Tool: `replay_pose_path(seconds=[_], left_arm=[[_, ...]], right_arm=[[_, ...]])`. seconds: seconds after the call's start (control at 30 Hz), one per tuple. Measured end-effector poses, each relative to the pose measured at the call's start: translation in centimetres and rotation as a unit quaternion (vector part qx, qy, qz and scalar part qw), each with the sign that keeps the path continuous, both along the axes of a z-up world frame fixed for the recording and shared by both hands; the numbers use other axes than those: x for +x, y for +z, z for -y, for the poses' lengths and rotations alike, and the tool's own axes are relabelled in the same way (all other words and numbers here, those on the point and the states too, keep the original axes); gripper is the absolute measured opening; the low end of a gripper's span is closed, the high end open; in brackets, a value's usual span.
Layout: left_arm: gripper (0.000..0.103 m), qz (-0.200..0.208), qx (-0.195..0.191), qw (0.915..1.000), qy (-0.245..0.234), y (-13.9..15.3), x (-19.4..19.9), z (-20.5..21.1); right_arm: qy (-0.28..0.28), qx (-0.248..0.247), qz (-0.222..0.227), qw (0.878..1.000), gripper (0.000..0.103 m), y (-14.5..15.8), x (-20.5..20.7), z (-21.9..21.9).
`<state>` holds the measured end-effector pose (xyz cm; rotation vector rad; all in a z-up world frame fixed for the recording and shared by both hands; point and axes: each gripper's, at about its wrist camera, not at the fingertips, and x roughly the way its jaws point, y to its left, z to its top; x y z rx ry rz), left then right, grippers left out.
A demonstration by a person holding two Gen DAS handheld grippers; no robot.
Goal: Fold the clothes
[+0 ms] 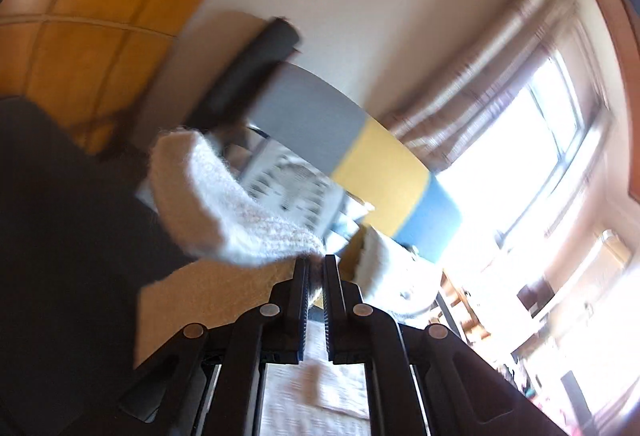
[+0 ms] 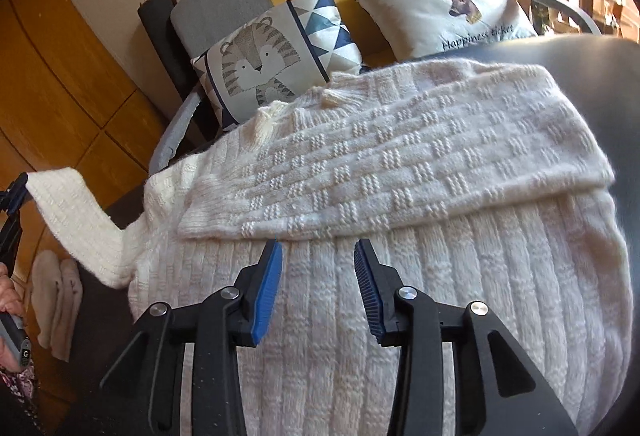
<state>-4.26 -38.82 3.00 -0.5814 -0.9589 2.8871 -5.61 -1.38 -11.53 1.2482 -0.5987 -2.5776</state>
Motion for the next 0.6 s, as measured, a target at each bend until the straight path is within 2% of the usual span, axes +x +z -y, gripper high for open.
replay_pose_path(seconds=[0.23, 0.47, 0.6], left_arm=[[0.005, 0.034, -0.053, 0.9931, -0.099, -2.0, -4.8, -12.6], [0.005, 0.075, -0.092, 0.9780, -0.171, -5.4, -6.8, -23.0], [0.005, 0.104, -0.112, 0.9671, -0.203, -7.7, -6.9, -26.4]], right_arm=[[-0.028, -0.043, 0.008, 0.999, 0.041, -0.8, 2.6, -4.6], [-0.050, -0.065, 0.003, 0.997, 0.041, -1.0, 4.7, -7.9], [-0.058, -0.082, -0.002, 0.995, 0.041, -1.1, 5.2, -9.1]])
